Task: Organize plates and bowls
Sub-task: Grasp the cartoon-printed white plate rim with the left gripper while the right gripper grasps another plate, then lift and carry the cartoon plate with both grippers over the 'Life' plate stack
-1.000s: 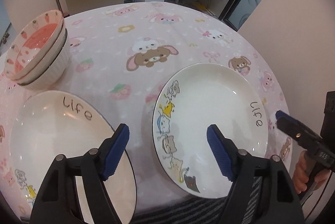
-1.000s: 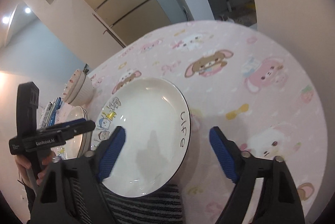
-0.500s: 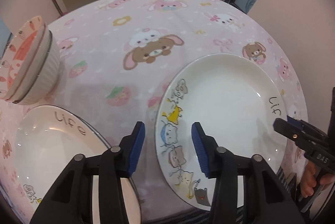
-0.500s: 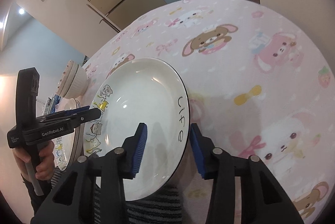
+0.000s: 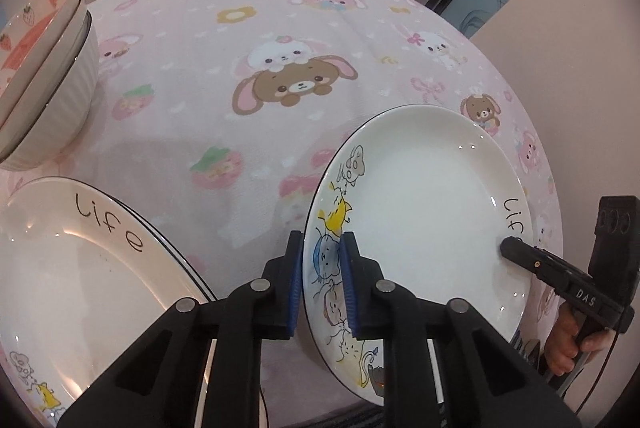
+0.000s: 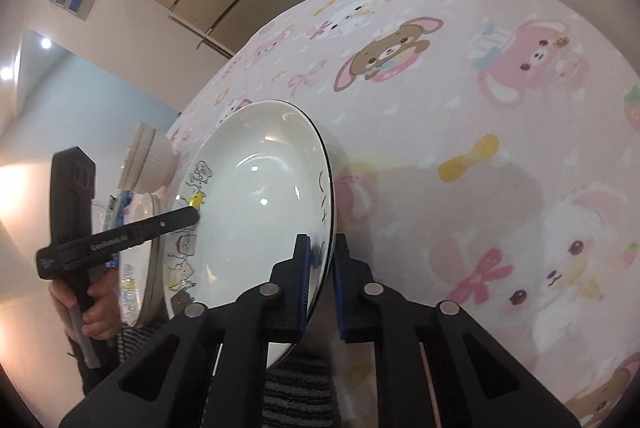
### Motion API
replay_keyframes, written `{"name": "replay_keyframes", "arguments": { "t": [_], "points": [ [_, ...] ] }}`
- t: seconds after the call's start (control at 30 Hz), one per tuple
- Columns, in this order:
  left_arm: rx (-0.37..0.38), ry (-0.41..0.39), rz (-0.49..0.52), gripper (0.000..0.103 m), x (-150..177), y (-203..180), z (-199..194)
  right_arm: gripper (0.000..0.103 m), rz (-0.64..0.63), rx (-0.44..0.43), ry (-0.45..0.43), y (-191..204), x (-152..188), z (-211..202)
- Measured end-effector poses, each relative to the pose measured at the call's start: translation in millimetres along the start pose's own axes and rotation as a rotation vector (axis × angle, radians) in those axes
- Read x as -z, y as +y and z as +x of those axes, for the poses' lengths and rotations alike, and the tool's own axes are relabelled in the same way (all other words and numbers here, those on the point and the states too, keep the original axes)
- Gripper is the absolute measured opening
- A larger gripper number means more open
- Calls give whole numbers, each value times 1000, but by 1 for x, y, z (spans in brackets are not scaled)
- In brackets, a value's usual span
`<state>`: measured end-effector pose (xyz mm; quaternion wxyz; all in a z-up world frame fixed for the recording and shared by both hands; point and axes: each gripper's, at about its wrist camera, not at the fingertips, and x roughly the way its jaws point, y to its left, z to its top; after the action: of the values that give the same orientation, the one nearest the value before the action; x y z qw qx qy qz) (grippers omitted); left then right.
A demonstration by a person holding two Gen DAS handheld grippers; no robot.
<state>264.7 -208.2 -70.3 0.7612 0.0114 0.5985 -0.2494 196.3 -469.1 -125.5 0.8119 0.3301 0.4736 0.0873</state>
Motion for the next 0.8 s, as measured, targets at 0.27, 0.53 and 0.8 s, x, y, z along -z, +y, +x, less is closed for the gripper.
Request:
{"name": "replay_keyframes", "arguments": {
  "t": [0.27, 0.53, 0.8],
  "points": [
    [-13, -15, 16, 16, 3, -5, 0, 12, 27, -21, 37, 0, -3, 0],
    [3, -32, 28, 16, 13, -12, -17, 12, 24, -20, 11, 10, -7, -19],
    [-2, -98, 5, 16, 22, -7, -57, 12, -41, -18, -4, 49, -10, -41]
  ]
}}
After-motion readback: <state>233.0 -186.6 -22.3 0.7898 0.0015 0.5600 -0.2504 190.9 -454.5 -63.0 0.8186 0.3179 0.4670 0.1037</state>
